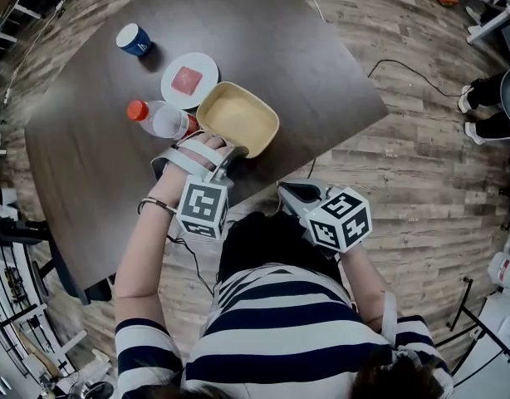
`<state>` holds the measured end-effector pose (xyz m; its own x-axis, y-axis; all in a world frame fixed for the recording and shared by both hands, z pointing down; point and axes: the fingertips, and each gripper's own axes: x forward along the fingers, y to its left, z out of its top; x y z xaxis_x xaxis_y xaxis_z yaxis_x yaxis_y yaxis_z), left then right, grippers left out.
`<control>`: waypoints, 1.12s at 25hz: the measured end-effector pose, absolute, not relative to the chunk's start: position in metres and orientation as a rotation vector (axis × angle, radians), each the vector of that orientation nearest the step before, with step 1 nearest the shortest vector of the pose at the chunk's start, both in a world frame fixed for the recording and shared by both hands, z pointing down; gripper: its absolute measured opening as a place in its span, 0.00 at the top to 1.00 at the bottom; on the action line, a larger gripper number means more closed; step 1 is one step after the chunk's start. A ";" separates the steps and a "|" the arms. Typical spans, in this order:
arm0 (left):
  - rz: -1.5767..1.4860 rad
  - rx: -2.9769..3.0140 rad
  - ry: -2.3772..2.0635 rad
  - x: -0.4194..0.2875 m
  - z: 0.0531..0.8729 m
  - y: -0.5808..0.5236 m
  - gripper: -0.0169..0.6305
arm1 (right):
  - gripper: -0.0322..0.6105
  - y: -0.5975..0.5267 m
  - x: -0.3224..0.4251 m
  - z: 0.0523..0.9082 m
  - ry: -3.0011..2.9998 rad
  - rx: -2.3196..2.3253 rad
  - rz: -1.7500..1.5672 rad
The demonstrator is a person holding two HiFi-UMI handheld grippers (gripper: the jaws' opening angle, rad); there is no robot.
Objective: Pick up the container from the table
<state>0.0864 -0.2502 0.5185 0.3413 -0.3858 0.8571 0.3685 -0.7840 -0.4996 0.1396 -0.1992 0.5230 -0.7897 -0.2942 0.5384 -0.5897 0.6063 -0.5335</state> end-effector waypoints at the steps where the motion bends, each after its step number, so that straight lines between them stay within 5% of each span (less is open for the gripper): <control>1: -1.496 -1.961 0.007 0.086 0.518 -0.250 0.97 | 0.95 -0.199 0.139 0.523 -2.436 0.706 1.015; 28: -1.400 -1.988 -0.202 0.080 0.474 -0.164 0.97 | 0.95 -0.163 0.128 0.505 -2.404 0.916 0.978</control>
<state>0.0795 -0.1641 0.4743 0.4073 -0.2514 0.8780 0.4896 -0.7514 -0.4423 0.1279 -0.1629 0.5052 -0.7120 -0.4243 0.5595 -0.6945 0.5436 -0.4714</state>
